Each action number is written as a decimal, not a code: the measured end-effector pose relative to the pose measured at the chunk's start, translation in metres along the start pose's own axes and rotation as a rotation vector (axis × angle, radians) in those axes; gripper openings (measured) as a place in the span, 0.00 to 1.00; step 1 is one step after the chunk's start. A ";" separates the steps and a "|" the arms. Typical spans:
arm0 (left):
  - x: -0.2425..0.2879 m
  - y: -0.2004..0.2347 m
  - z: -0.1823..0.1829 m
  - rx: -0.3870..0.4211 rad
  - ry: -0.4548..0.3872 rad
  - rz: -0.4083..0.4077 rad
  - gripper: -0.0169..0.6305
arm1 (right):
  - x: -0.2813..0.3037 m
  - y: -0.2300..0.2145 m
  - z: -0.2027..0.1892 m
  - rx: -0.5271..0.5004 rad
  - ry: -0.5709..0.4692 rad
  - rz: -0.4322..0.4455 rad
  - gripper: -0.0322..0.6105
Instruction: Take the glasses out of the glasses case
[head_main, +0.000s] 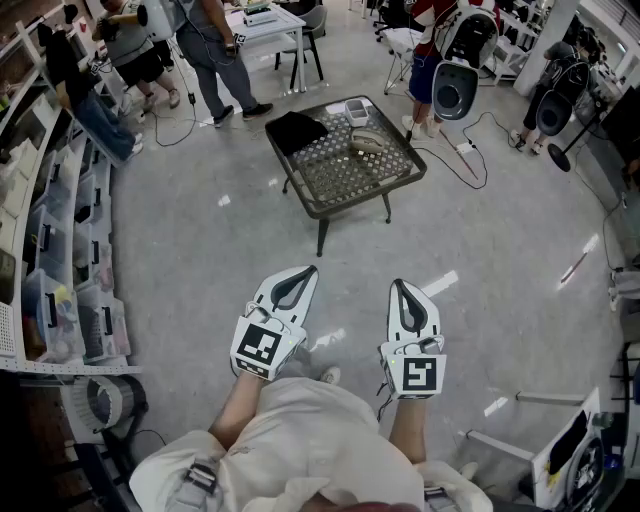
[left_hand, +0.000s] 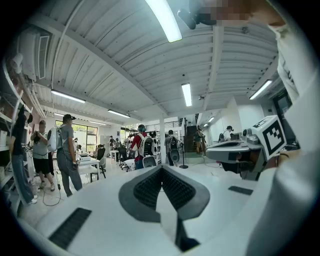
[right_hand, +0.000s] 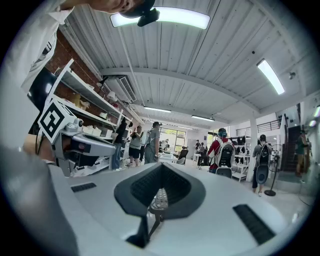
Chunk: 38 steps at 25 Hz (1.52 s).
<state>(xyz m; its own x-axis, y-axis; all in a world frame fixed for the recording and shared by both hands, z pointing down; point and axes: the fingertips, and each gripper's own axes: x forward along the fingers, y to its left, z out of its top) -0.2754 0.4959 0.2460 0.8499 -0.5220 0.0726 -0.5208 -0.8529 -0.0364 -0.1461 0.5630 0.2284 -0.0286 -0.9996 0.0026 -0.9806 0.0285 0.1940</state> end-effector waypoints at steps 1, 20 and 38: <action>0.000 -0.003 0.002 0.005 -0.001 0.004 0.04 | -0.003 -0.003 0.000 0.006 -0.006 -0.003 0.06; 0.069 0.008 0.001 0.032 -0.004 0.017 0.04 | 0.047 -0.045 -0.026 0.023 0.011 0.013 0.06; 0.181 0.149 -0.001 0.026 0.002 -0.060 0.05 | 0.217 -0.064 -0.037 0.021 0.070 -0.053 0.06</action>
<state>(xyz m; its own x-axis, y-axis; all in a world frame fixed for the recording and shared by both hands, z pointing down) -0.1995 0.2744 0.2551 0.8794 -0.4699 0.0770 -0.4665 -0.8826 -0.0583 -0.0823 0.3443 0.2529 0.0365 -0.9974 0.0620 -0.9842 -0.0251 0.1752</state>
